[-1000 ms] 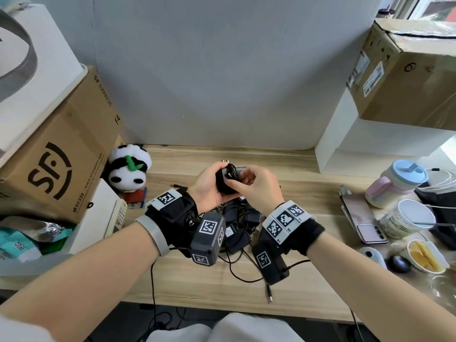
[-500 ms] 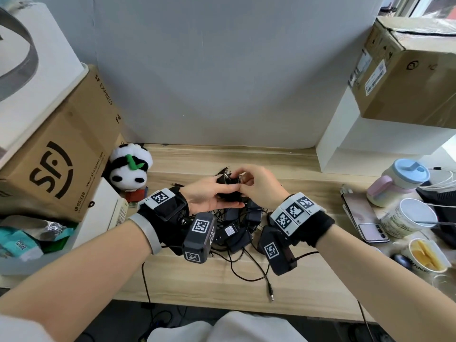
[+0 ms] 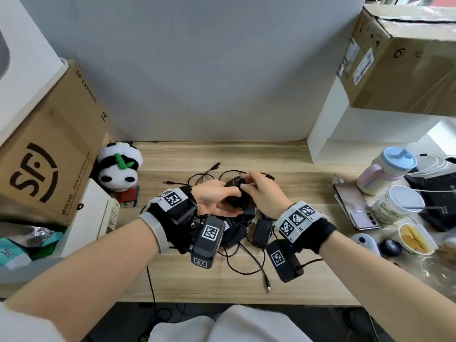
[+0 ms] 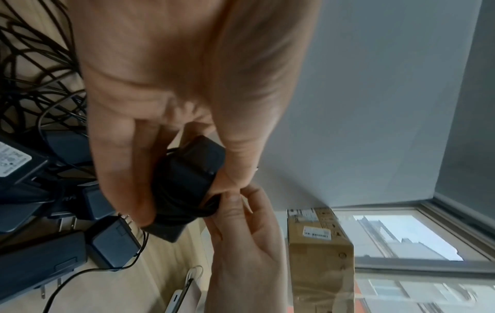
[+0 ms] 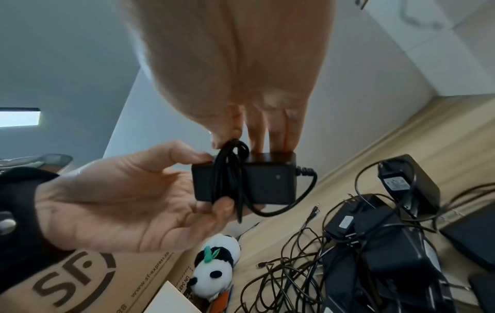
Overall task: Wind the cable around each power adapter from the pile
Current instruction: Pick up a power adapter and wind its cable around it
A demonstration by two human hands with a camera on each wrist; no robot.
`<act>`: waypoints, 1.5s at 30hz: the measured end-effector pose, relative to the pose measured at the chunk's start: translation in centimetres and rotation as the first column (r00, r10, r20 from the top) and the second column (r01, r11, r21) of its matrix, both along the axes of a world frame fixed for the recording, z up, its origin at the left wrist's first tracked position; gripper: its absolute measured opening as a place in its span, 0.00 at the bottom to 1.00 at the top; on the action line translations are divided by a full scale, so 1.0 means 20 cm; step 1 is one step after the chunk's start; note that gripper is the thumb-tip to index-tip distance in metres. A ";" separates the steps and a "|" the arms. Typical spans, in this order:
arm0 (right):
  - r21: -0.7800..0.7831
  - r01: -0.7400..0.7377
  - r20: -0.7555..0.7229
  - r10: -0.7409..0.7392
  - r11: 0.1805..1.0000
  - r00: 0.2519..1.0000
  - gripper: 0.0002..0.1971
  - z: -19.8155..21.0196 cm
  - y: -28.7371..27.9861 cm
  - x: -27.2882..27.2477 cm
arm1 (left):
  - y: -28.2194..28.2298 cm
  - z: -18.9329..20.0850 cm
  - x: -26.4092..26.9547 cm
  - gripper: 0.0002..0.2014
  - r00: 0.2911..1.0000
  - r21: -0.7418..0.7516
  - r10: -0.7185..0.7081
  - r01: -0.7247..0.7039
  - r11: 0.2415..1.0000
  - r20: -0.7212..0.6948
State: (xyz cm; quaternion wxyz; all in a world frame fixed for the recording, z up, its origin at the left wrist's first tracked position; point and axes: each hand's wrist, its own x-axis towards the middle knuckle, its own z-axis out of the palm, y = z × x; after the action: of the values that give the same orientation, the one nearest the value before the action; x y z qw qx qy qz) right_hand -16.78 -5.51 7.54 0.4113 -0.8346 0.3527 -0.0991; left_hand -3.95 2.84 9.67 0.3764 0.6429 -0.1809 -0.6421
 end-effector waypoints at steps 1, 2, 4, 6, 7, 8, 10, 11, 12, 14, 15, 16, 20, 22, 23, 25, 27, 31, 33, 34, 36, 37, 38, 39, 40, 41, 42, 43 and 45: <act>0.009 0.049 0.008 -0.049 0.999 0.999 0.11 -0.02 0.00 -0.01 | -0.01 0.00 -0.01 0.10 0.999 0.030 -0.020 0.018 0.999 0.047; 0.018 0.095 0.023 -0.095 0.995 0.995 0.11 -0.03 -0.01 -0.02 | -0.02 -0.01 -0.02 0.12 0.996 0.053 -0.031 0.027 0.998 0.078; 0.030 0.157 0.037 -0.158 0.987 0.987 0.12 -0.06 -0.01 -0.04 | -0.04 -0.02 -0.04 0.14 0.994 0.084 -0.035 0.026 0.996 0.107; 0.006 0.182 0.009 -0.182 0.983 0.983 0.10 -0.07 -0.01 -0.07 | -0.06 -0.03 -0.06 0.12 0.994 0.094 0.001 -0.011 0.996 0.106; -0.010 0.190 0.004 -0.190 0.982 0.982 0.08 -0.07 -0.01 -0.08 | -0.06 -0.04 -0.07 0.12 0.994 0.088 0.031 -0.041 0.995 0.104; -0.016 0.201 0.015 -0.201 0.979 0.980 0.06 -0.07 0.00 -0.09 | -0.07 -0.04 -0.07 0.12 0.993 0.073 0.064 -0.072 0.995 0.102; 0.000 0.234 0.058 -0.234 0.972 0.971 0.02 -0.06 0.01 -0.10 | -0.08 -0.06 -0.08 0.14 0.988 0.039 0.117 -0.121 0.992 0.102; 0.004 0.259 0.079 -0.258 0.966 0.963 0.02 -0.06 0.01 -0.10 | -0.08 -0.07 -0.09 0.14 0.986 0.031 0.127 -0.131 0.991 0.107; 0.005 0.283 0.095 -0.283 0.959 0.954 0.02 -0.06 0.00 -0.10 | -0.08 -0.07 -0.09 0.13 0.984 0.030 0.130 -0.134 0.991 0.120; 0.031 0.325 0.121 -0.327 0.945 0.937 0.03 -0.07 -0.01 -0.11 | -0.08 -0.07 -0.09 0.12 0.981 0.027 0.118 -0.123 0.992 0.155; 0.062 0.342 0.137 -0.347 0.938 0.928 0.03 -0.07 -0.01 -0.11 | -0.08 -0.07 -0.08 0.14 0.980 0.023 0.108 -0.113 0.993 0.168; 0.090 0.356 0.148 -0.366 0.930 0.919 0.02 -0.07 -0.02 -0.11 | -0.08 -0.07 -0.08 0.16 0.980 0.020 0.096 -0.101 0.995 0.175; 0.139 0.423 0.148 -0.441 0.895 0.885 0.03 -0.08 -0.04 -0.09 | -0.08 -0.07 -0.06 0.17 0.980 -0.001 0.085 -0.087 0.996 0.178; 0.191 0.461 0.140 -0.489 0.867 0.861 0.07 -0.10 -0.05 -0.07 | -0.08 -0.06 -0.06 0.16 0.982 -0.031 0.113 -0.110 0.993 0.154; 0.227 0.471 0.128 -0.505 0.853 0.854 0.08 -0.10 -0.06 -0.06 | -0.07 -0.06 -0.06 0.15 0.982 -0.047 0.126 -0.120 0.992 0.141; 0.333 0.451 0.118 -0.511 0.828 0.852 0.09 -0.11 -0.07 -0.05 | -0.06 -0.06 -0.06 0.14 0.985 -0.067 0.133 -0.126 0.990 0.109; 0.416 0.416 0.114 -0.500 0.809 0.859 0.11 -0.10 -0.08 -0.05 | -0.05 -0.07 -0.07 0.15 0.989 -0.063 0.131 -0.126 0.990 0.071; 0.463 0.422 0.171 -0.546 0.779 0.820 0.10 -0.10 -0.07 -0.11 | -0.05 -0.11 -0.10 0.15 0.995 -0.057 0.095 -0.096 0.994 -0.015; 0.477 0.390 0.200 -0.530 0.787 0.824 0.14 -0.10 -0.06 -0.16 | -0.06 -0.13 -0.14 0.11 1.000 -0.055 0.019 -0.020 0.998 -0.019; 0.462 0.386 0.214 -0.523 0.798 0.825 0.14 -0.11 -0.05 -0.18 | -0.06 -0.13 -0.16 0.08 1.000 -0.052 -0.017 0.016 0.999 -0.014; 0.420 0.421 0.233 -0.544 0.804 0.806 0.14 -0.12 -0.04 -0.25 | -0.09 -0.14 -0.20 0.06 0.995 -0.046 -0.098 0.098 0.994 0.006; 0.408 0.439 0.237 -0.558 0.800 0.795 0.13 -0.12 -0.03 -0.28 | -0.09 -0.15 -0.23 0.07 0.989 -0.044 -0.144 0.144 0.989 0.016; 0.401 0.453 0.242 -0.569 0.796 0.786 0.12 -0.13 -0.03 -0.32 | -0.10 -0.16 -0.25 0.09 0.983 -0.042 -0.182 0.183 0.982 0.022; 0.402 0.463 0.239 -0.579 0.790 0.780 0.11 -0.14 -0.03 -0.35 | -0.11 -0.18 -0.27 0.11 0.978 -0.037 -0.208 0.209 0.977 0.019; 0.409 0.486 0.236 -0.604 0.772 0.761 0.11 -0.15 -0.02 -0.39 | -0.12 -0.20 -0.30 0.12 0.973 -0.031 -0.232 0.232 0.972 0.008; 0.421 0.524 0.233 -0.646 0.741 0.727 0.09 -0.17 -0.01 -0.43 | -0.13 -0.21 -0.33 0.10 0.969 -0.026 -0.249 0.248 0.968 -0.009; 0.434 0.577 0.227 -0.703 0.692 0.673 0.08 -0.19 0.00 -0.47 | -0.14 -0.22 -0.37 0.07 0.964 -0.021 -0.264 0.263 0.964 -0.031; 0.450 0.631 0.216 -0.762 0.633 0.610 0.07 -0.22 0.01 -0.51 | -0.15 -0.23 -0.41 0.06 0.957 -0.019 -0.286 0.285 0.958 -0.045; 0.500 0.684 0.173 -0.835 0.531 0.522 0.08 -0.27 0.04 -0.59 | -0.16 -0.26 -0.49 0.06 0.941 -0.014 -0.334 0.334 0.942 -0.042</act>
State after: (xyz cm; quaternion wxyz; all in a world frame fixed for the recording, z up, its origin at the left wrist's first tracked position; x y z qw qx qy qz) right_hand -28.62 -4.80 2.18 0.5344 -0.4560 0.6089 -0.3685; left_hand -13.74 -0.42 4.44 0.2682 0.5873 -0.2813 -0.7100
